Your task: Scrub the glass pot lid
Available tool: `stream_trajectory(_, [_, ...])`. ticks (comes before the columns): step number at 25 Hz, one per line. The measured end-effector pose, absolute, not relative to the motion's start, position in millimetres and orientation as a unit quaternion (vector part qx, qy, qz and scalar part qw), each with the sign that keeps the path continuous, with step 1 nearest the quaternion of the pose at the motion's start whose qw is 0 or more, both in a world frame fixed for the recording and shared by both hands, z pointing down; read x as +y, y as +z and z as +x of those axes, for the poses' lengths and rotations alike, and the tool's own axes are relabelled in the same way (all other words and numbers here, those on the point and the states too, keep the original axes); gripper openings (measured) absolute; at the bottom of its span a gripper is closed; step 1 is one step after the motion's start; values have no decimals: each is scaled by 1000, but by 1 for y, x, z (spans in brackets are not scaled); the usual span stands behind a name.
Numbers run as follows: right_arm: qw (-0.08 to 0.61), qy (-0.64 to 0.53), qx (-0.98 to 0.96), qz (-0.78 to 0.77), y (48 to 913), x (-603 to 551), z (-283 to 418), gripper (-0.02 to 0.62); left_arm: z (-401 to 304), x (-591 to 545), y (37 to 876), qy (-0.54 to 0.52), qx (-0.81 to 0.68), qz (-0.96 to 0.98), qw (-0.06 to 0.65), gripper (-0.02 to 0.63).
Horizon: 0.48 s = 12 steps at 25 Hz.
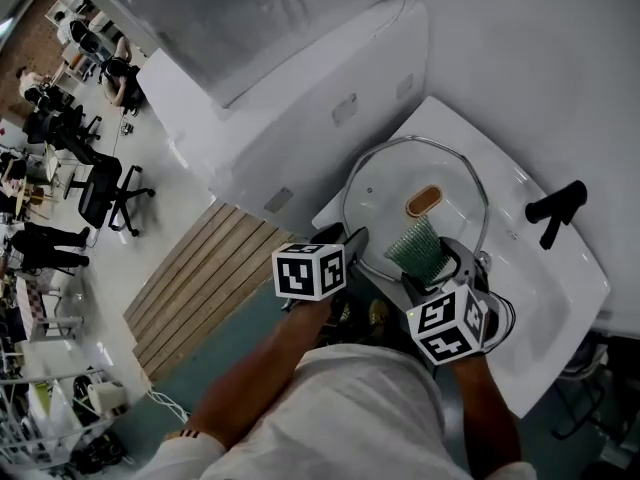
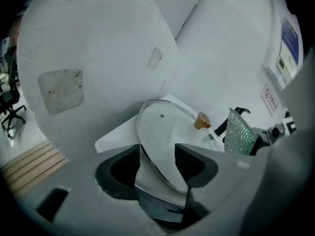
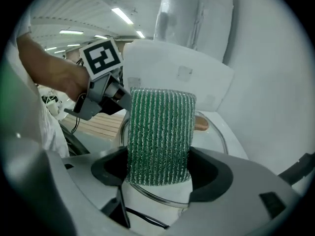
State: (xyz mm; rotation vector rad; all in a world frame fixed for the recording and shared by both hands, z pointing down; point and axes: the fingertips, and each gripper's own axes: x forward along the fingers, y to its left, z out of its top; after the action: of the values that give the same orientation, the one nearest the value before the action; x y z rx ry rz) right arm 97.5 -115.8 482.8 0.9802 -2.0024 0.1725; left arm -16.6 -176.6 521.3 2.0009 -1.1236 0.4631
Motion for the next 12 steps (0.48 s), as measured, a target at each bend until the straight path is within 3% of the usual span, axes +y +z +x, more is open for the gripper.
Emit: stream_trajectory(12, [431,81,-809,390,497,-111,101,348,-17,-177,521,183,-442,788,389,232])
